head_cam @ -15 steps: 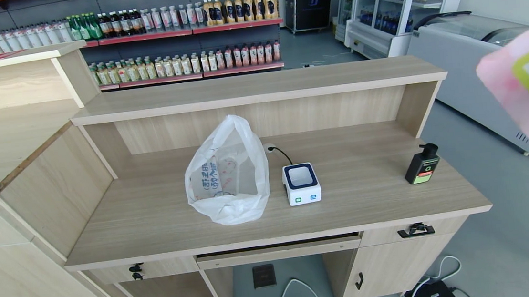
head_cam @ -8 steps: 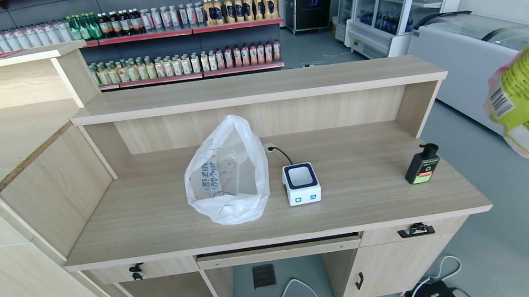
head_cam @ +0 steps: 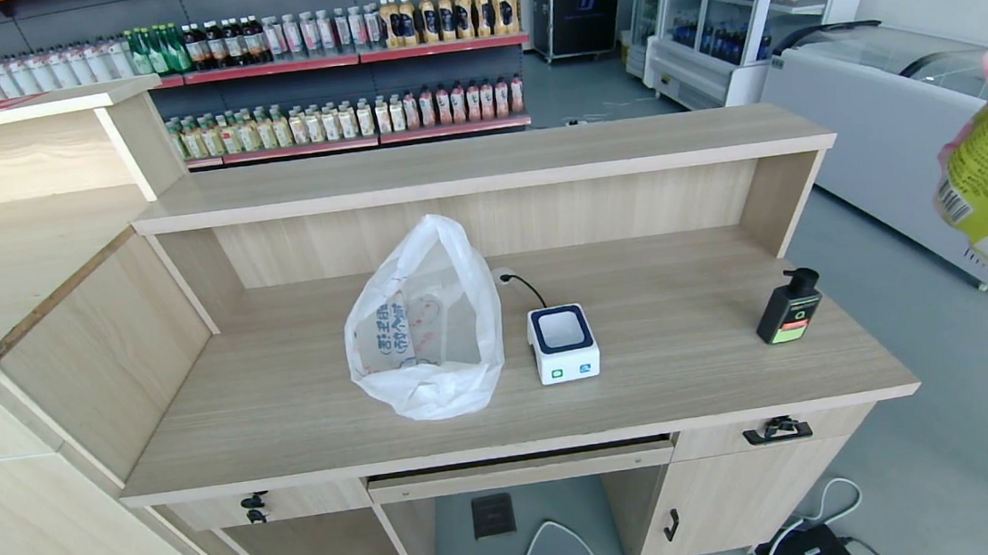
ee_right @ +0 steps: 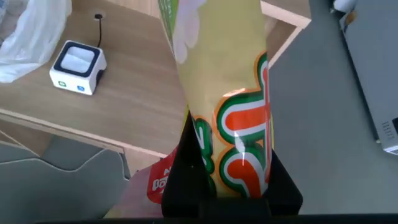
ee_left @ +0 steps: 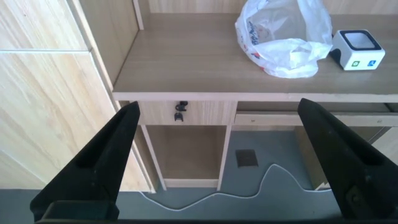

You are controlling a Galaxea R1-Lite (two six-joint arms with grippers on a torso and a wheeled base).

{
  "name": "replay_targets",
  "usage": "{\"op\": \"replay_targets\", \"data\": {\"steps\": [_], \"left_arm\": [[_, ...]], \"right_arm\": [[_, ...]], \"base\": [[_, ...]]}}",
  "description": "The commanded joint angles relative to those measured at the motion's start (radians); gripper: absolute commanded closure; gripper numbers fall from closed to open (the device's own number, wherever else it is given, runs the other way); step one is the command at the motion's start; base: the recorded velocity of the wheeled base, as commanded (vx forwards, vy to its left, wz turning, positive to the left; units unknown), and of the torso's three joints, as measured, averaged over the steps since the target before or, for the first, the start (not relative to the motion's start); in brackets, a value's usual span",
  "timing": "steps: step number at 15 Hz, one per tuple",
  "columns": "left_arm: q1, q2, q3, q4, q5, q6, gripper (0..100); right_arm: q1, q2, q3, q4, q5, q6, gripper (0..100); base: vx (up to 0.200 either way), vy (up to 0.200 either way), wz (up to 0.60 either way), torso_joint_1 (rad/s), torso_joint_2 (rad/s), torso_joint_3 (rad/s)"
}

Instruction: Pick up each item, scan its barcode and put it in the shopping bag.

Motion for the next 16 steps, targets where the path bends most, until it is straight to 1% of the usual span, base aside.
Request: {"op": "replay_targets", "data": {"steps": [1, 6, 7, 8, 10, 12, 13, 15, 16], "left_arm": [[0.001, 0.000, 0.000, 0.000, 0.000, 0.000, 0], [0.001, 0.000, 0.000, 0.000, 0.000, 0.000, 0], [0.001, 0.000, 0.000, 0.000, 0.000, 0.000, 0], [0.001, 0.000, 0.000, 0.000, 0.000, 0.000, 0], [0.001, 0.000, 0.000, 0.000, 0.000, 0.000, 0], [0.001, 0.000, 0.000, 0.000, 0.000, 0.000, 0], [0.001, 0.000, 0.000, 0.000, -0.001, 0.000, 0], [0.001, 0.000, 0.000, 0.000, 0.000, 0.000, 0], [0.001, 0.000, 0.000, 0.000, 0.000, 0.000, 0]], "right_arm": [[-0.043, 0.052, -0.013, 0.001, -0.007, -0.141, 100], [-0.017, 0.090, -0.060, -0.001, -0.009, -0.156, 100], [-0.017, 0.107, -0.070, 0.005, -0.006, -0.184, 100], [-0.017, 0.124, -0.070, 0.007, -0.006, -0.235, 100], [-0.020, 0.170, -0.065, 0.005, -0.006, -0.406, 100], [-0.017, 0.225, -0.060, -0.003, 0.001, -0.527, 100], [-0.003, 0.258, -0.070, -0.004, 0.008, -0.567, 100], [0.045, 0.320, -0.093, -0.006, 0.025, -0.580, 100], [0.054, 0.333, -0.096, -0.006, 0.027, -0.580, 100]], "base": [[0.000, 0.000, 0.60, 0.002, 0.01, -0.002], [0.000, 0.000, 0.60, 0.006, 0.00, 0.000], [0.000, 0.000, 0.60, 0.007, 0.00, 0.007], [0.000, 0.000, 0.00, 0.000, 0.00, 0.000], [0.000, 0.000, 0.00, -0.083, 0.19, 0.115], [0.000, 0.000, 0.00, -0.016, 0.05, 0.028], [0.000, 0.000, 0.00, 0.000, 0.00, 0.000], [0.000, 0.000, 0.00, 0.000, 0.00, 0.000], [0.000, 0.000, 0.00, 0.000, 0.00, 0.000]]}}
